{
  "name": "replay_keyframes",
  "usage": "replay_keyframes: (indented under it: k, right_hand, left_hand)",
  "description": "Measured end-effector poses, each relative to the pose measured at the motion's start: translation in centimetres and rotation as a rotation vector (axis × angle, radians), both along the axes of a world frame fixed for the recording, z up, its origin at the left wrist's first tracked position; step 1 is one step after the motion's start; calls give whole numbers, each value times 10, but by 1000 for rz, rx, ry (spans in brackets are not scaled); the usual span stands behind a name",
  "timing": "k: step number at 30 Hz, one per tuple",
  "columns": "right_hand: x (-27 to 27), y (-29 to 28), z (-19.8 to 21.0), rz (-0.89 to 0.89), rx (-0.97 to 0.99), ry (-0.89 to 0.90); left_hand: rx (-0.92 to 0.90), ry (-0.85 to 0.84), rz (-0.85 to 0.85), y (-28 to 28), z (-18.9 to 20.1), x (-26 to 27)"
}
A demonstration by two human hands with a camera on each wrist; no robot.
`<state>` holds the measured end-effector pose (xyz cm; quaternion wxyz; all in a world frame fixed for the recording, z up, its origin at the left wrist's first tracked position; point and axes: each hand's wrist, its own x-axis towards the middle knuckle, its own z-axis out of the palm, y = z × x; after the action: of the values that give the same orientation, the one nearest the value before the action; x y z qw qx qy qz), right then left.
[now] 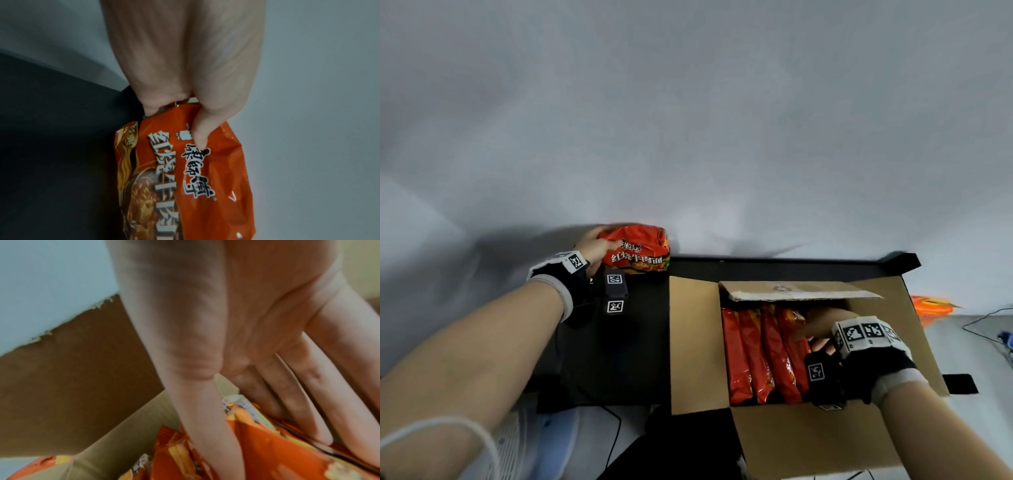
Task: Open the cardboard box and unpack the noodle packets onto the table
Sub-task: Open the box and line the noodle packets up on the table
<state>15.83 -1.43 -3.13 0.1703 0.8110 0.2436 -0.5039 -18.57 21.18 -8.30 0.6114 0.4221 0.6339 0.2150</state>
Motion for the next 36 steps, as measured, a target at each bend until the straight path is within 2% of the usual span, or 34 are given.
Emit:
replay_keyframes:
  k: [4, 11, 21, 25, 27, 30, 31, 33, 36]
  right_hand:
    - [-6, 4, 10, 10, -53, -8]
    - [-5, -9, 8, -44, 43, -40]
    - [-13, -8, 3, 16, 63, -69]
    - [-12, -12, 4, -8, 120, -93]
    - [-11, -12, 5, -5, 152, -97]
    - [-10, -8, 6, 78, 145, -111]
    - [-10, -7, 7, 112, 149, -122]
    - [-7, -7, 10, 194, 179, -156]
    - [4, -13, 12, 246, 264, -223]
  left_hand:
    - [-7, 30, 38, 4, 1, 0]
    - [-6, 58, 120, 11, 7, -18]
    - [73, 53, 273, 11, 2, -23]
    - [131, 154, 244, 4, 7, -22]
    - [195, 196, 309, -1, 15, -22]
    - [357, 286, 527, -10, 38, -18]
    - [415, 277, 572, -11, 46, -15]
    - [487, 146, 549, -18, 66, -5]
    - [426, -105, 327, -38, 98, 20]
